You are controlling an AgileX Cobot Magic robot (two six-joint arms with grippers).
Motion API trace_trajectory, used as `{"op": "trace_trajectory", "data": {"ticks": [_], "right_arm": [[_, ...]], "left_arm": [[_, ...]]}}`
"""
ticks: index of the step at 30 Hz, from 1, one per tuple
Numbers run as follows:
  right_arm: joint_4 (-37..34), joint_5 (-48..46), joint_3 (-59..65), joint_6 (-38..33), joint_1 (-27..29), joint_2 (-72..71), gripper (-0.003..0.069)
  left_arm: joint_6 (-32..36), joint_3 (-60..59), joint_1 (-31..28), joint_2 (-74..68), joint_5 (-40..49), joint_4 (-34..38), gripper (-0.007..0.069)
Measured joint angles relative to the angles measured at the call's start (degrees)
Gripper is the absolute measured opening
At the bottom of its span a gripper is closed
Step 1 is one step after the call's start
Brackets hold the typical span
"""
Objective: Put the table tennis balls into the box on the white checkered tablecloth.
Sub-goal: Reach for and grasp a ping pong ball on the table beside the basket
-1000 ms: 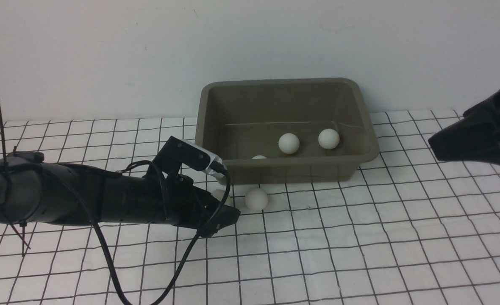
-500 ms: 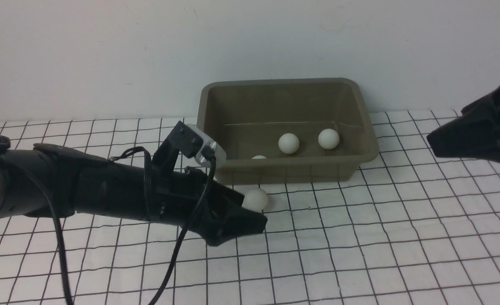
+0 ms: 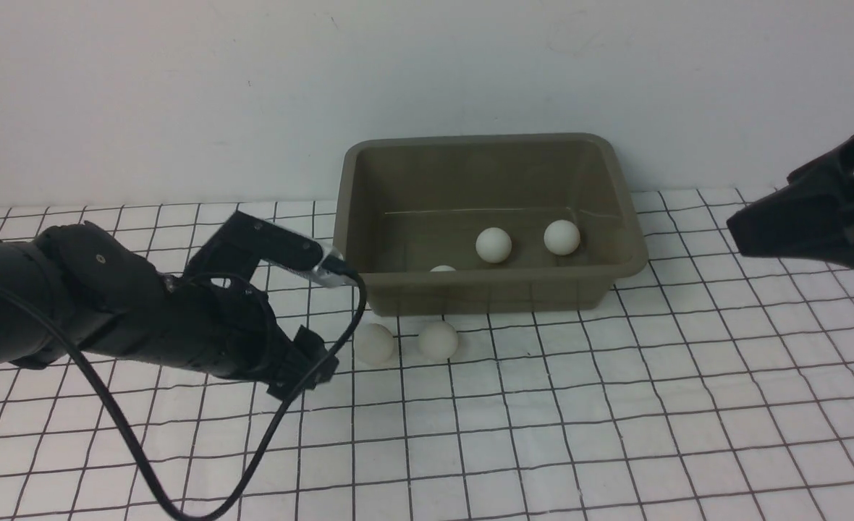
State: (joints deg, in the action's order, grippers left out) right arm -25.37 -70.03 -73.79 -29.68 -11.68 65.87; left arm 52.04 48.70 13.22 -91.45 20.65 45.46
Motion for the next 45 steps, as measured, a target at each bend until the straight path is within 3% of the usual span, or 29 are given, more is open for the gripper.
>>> {"op": "trace_trajectory", "data": {"ticks": [6,16,26,29,31,36,45], "right_arm": [[0.0,0.36,0.0,0.0,0.0,0.0,0.0495],[0.0,1.3,0.0,0.0,0.0,0.0,0.0495],[0.0,1.68,0.0,0.0,0.0,0.0,0.0495],[0.0,1.68,0.0,0.0,0.0,0.0,0.0495],[0.0,1.68,0.0,0.0,0.0,0.0,0.0495],[-0.04,1.68,0.0,0.0,0.0,0.0,0.0495],[-0.19,1.68,0.0,0.0,0.0,0.0,0.0495]], "left_arm": [[2.8,0.0,0.0,-0.27,-10.51,5.96,0.0584],[13.0,0.0,0.94,-0.75,-9.46,18.4,0.0584],[32.13,0.12,1.62,-5.99,-7.28,36.45,0.0584],[40.35,0.59,1.62,-8.27,-5.43,43.94,0.0584],[49.8,1.1,1.62,-10.25,-2.51,50.17,0.0584],[58.59,1.76,1.69,-12.98,-0.97,52.52,0.0584],[60.44,3.47,1.69,-17.22,0.25,52.75,0.0584]]}}
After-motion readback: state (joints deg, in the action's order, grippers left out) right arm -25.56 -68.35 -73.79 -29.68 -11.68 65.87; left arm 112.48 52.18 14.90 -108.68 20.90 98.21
